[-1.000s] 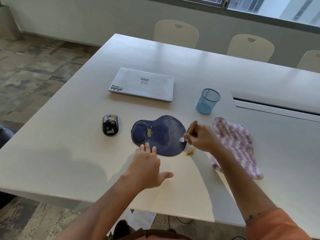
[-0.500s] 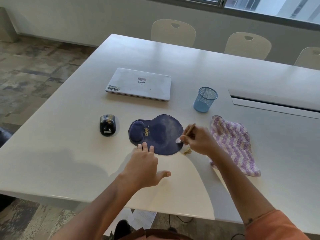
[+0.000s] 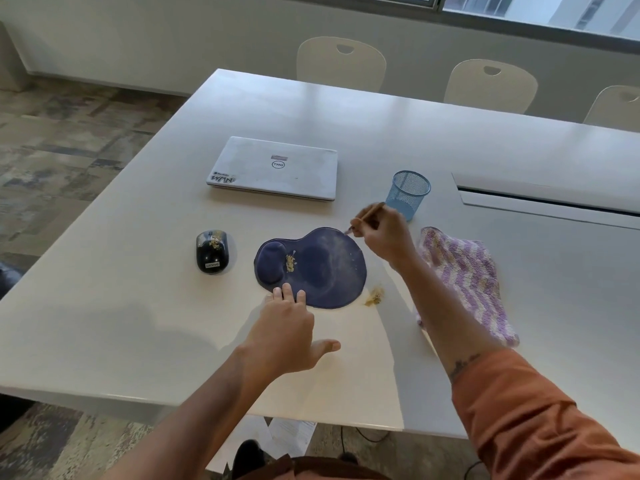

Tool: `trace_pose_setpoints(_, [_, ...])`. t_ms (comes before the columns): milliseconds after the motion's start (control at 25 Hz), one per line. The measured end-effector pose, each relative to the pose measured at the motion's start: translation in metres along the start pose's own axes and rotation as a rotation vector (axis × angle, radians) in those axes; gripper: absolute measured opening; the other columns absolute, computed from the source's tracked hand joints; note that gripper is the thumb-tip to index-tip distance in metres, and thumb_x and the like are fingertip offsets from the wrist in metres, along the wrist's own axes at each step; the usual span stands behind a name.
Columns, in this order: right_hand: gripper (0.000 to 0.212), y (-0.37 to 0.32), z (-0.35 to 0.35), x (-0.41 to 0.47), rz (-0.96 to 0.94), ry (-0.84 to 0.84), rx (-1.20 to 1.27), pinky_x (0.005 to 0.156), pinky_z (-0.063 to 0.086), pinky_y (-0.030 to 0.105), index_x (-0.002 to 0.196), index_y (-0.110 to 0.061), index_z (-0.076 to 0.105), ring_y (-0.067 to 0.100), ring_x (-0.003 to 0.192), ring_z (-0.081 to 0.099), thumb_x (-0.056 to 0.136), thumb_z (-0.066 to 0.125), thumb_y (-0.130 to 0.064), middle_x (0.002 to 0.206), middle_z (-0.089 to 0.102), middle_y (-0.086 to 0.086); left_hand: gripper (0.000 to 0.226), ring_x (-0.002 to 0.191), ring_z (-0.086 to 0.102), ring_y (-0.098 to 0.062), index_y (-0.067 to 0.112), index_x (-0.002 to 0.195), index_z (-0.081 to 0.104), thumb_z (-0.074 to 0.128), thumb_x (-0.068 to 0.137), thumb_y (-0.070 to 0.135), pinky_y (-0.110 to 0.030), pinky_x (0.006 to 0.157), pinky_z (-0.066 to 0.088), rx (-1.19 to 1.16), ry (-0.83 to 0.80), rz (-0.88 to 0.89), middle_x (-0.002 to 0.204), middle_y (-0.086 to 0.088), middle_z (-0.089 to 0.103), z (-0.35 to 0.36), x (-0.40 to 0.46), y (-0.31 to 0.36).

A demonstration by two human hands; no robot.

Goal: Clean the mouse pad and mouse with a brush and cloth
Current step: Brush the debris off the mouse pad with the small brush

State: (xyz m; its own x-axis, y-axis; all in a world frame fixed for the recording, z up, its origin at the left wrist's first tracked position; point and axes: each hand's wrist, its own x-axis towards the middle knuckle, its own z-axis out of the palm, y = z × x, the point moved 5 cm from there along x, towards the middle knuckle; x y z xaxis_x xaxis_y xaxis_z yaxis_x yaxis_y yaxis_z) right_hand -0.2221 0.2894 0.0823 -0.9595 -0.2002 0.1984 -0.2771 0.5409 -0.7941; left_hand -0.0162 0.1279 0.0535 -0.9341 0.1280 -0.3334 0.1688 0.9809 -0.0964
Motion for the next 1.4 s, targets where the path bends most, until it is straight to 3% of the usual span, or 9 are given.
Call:
trace_pose_setpoints(200, [0.009,0.024,-0.005,-0.01,0.087,-0.097,-0.122,0.084,0.065,0.045,0.084,-0.007,0.074,0.017,0.075,0.079,0.09,0.08,-0.009,0.075,0.08,0.002,0.111,0.155,0.022,-0.048,-0.002,0.162,0.019,0.029,0.094,0.085,-0.052,0.127,0.024,-0.007,0.007,-0.019,0.167,-0.031,0.018,0.003,0.0,-0.002])
trace_pose_setpoints(360, [0.008,0.032,-0.022,-0.026,0.195,-0.297,-0.097,0.086,0.066,0.051,0.087,-0.002,0.075,0.024,0.072,0.08,0.094,0.076,-0.006,0.074,0.08,0.008,0.108,0.155,0.021,-0.048,0.0,0.162,0.022,0.031,0.095,0.084,-0.052,0.127,0.023,-0.018,0.001,-0.015,0.167,-0.028,0.019,0.001,-0.001,0.0])
trace_pose_setpoints(560, [0.01,0.018,-0.023,-0.02,0.146,-0.131,0.029,0.082,0.068,0.046,0.088,-0.005,0.075,0.021,0.074,0.082,0.096,0.076,-0.009,0.076,0.081,0.006,0.108,0.155,0.022,-0.048,0.0,0.162,0.023,0.03,0.094,0.084,-0.052,0.126,0.024,-0.008,-0.003,-0.012,0.167,-0.028,0.02,0.0,-0.001,0.0])
trace_pose_setpoints(720, [0.017,0.025,-0.019,-0.052,0.072,-0.042,-0.189,0.072,0.056,0.015,0.079,-0.012,0.072,-0.002,0.063,0.072,0.094,0.079,-0.016,0.061,0.074,-0.011,0.111,0.155,0.022,-0.048,0.0,0.162,0.02,0.029,0.093,0.086,-0.051,0.126,0.024,-0.021,0.003,-0.022,0.167,-0.03,0.019,0.003,0.001,-0.002])
trace_pose_setpoints(880, [0.016,0.034,-0.026,-0.084,0.072,-0.143,-0.229,0.074,0.062,0.04,0.085,-0.015,0.069,0.012,0.064,0.075,0.093,0.081,-0.02,0.066,0.076,-0.004,0.111,0.155,0.021,-0.047,0.0,0.163,0.019,0.029,0.093,0.086,-0.051,0.126,0.023,-0.03,-0.001,-0.028,0.167,-0.029,0.018,0.004,0.003,-0.001])
trace_pose_setpoints(1000, [0.012,0.027,-0.031,-0.075,0.085,-0.125,-0.105,0.075,0.066,0.05,0.086,-0.013,0.072,0.017,0.064,0.078,0.095,0.08,-0.016,0.07,0.079,-0.002,0.111,0.155,0.022,-0.047,0.0,0.162,0.02,0.029,0.093,0.086,-0.051,0.126,0.023,-0.019,0.0,-0.024,0.167,-0.03,0.019,0.003,0.002,-0.001])
trace_pose_setpoints(1160, [0.012,0.018,-0.024,-0.074,0.096,0.015,0.027,0.072,0.067,0.049,0.087,-0.007,0.072,0.018,0.064,0.079,0.097,0.076,-0.011,0.071,0.08,-0.002,0.109,0.155,0.022,-0.048,0.0,0.162,0.021,0.03,0.094,0.084,-0.052,0.126,0.023,-0.02,-0.007,-0.015,0.167,-0.029,0.019,0.0,0.0,0.0])
trace_pose_setpoints(1320, [0.018,0.015,-0.012,-0.105,-0.004,-0.075,-0.137,0.063,0.061,0.031,0.082,-0.011,0.067,0.01,0.059,0.074,0.095,0.08,-0.012,0.065,0.075,-0.005,0.111,0.155,0.021,-0.048,0.0,0.162,0.019,0.03,0.093,0.085,-0.051,0.126,0.023,-0.034,-0.009,-0.026,0.167,-0.03,0.018,0.002,0.001,-0.001])
trace_pose_setpoints(1400, [0.017,0.014,-0.016,-0.107,-0.007,-0.135,-0.126,0.063,0.062,0.032,0.083,-0.009,0.066,0.008,0.06,0.074,0.094,0.08,-0.009,0.066,0.075,-0.009,0.11,0.155,0.021,-0.048,0.0,0.162,0.02,0.03,0.094,0.085,-0.051,0.126,0.023,-0.032,-0.009,-0.021,0.168,-0.028,0.018,0.002,0.001,-0.001])
